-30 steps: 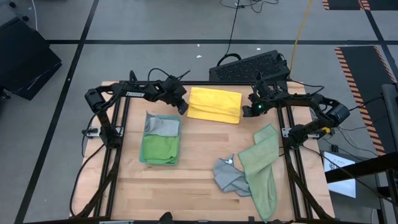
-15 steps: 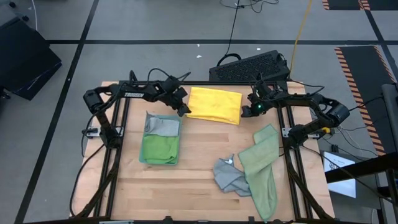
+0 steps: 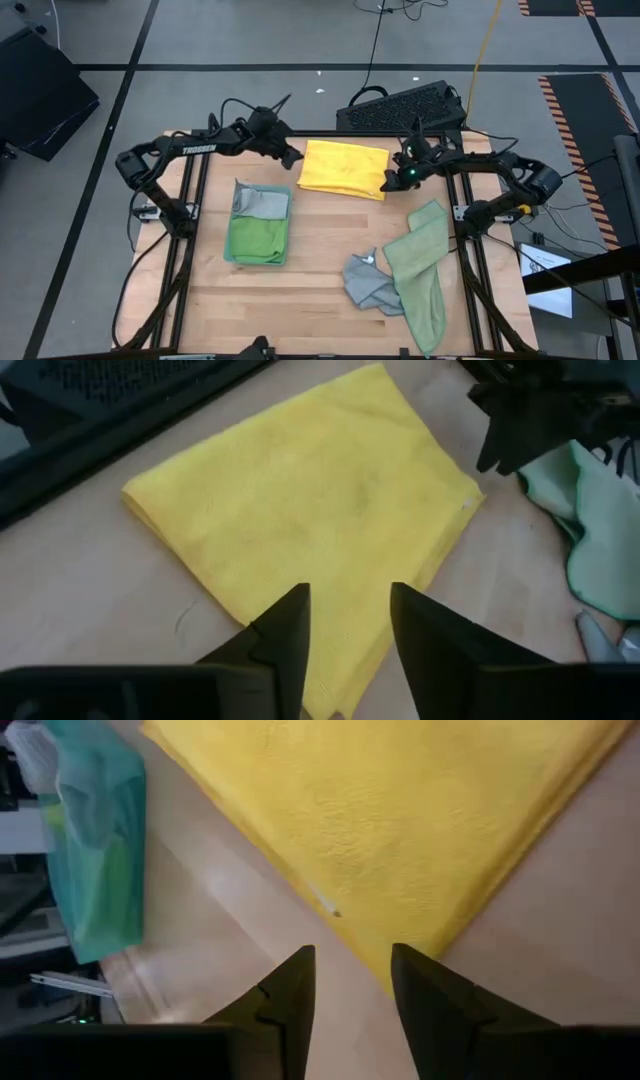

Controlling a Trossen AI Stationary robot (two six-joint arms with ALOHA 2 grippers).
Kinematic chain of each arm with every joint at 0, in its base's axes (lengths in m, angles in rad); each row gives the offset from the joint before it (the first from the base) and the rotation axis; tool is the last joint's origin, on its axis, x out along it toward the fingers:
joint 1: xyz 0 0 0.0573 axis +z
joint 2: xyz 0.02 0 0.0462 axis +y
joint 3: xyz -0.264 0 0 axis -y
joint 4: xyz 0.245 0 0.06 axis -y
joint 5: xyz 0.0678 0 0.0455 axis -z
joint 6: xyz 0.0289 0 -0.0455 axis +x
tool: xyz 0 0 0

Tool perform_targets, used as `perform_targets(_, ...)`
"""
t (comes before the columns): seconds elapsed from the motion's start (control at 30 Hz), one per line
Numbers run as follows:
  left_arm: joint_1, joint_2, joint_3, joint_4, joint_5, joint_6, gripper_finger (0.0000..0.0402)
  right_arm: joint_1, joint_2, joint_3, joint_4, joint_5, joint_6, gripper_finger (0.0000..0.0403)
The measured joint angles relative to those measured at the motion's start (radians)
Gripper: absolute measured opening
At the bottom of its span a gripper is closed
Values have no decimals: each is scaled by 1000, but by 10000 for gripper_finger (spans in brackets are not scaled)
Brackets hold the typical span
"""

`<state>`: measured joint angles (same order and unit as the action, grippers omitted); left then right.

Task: Fold microfiber towels
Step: Fold the yellow microfiber cloth

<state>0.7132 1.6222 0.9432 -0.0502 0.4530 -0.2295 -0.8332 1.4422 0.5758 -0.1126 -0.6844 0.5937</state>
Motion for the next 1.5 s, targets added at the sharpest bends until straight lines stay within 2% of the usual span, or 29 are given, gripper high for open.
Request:
perform_targets(0.2, -13, 0, 76, -83, -43, -4, 117, 39, -61, 10, 29, 39, 176, 125)
perform_targets(0.33, -39, 0, 81, -116, -79, -50, 114, 28, -129, 90, -51, 156, 147, 125)
perform_targets(0.47, -68, 0, 82, -162, -83, -129, 113, -32, -122, 192, -119, 246, 77, 129)
perform_targets(0.6, -119, 0, 82, -174, -107, -159, 113, -110, -55, 283, -157, 265, -5, 159)
perform_targets(0.73, -170, -6, 82, -182, -108, -202, 113, -185, 58, 341, -150, 257, -56, 214)
perform_targets(0.87, -224, -9, 82, -182, -114, -291, 113, -236, 194, 379, -159, 173, -87, 265)
perform_targets(0.97, -271, -23, 82, -168, -127, -347, 113, -246, 285, 424, -171, 130, -134, 288)
perform_targets(1.1, -329, -47, 81, -157, -180, -390, 113, -246, 376, 525, -228, 138, -215, 294)
perform_targets(1.27, -386, -66, 81, -157, -279, -429, 113, -252, 434, 642, -363, 212, -331, 289)
perform_targets(1.5, -436, -68, 83, -155, -374, -502, 113, -253, 437, 655, -491, 216, -509, 267)
